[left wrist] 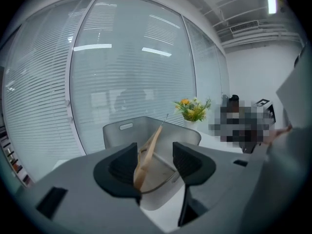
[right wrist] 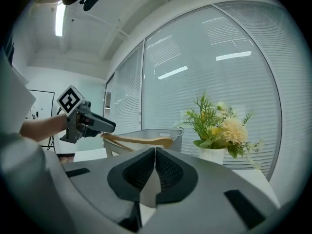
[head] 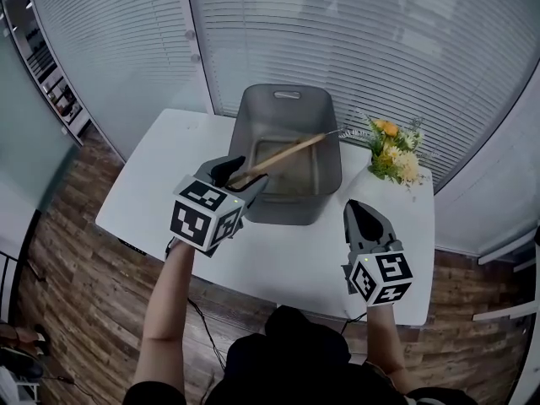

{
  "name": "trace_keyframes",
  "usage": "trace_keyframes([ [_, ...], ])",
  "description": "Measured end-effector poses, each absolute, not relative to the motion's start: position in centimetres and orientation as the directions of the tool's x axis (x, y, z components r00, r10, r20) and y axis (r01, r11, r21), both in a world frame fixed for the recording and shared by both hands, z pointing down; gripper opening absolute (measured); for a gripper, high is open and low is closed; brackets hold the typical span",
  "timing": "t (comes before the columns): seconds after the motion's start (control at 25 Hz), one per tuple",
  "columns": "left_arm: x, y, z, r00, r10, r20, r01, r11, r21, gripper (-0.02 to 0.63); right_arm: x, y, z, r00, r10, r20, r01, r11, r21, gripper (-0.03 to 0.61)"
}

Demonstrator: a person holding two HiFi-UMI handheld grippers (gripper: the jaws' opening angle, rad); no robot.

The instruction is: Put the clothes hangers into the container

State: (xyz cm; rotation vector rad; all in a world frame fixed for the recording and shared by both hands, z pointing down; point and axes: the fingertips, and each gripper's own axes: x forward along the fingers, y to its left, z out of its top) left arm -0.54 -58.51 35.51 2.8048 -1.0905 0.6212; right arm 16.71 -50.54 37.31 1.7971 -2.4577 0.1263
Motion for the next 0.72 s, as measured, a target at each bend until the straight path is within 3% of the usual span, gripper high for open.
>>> trace_keyframes([
  [0.4, -3.0, -55.3, 36.1, 0.645, -0.665, 0.377, -0.704, -0.709, -0.046, 0.215, 15.2, -46.7, 37.4, -0.31, -0.942, 0.132, -0.95, 0.311, -0.01, 0.029],
  [0.72, -5.6, -52.8, 36.4, 0.604, -0.72, 0.342, -0.76, -0.65, -0.026, 0.159, 13.5, -44.4, 37.3, -0.326, -0.936, 0.131, -0.945, 0.326, -0.019, 0.029],
])
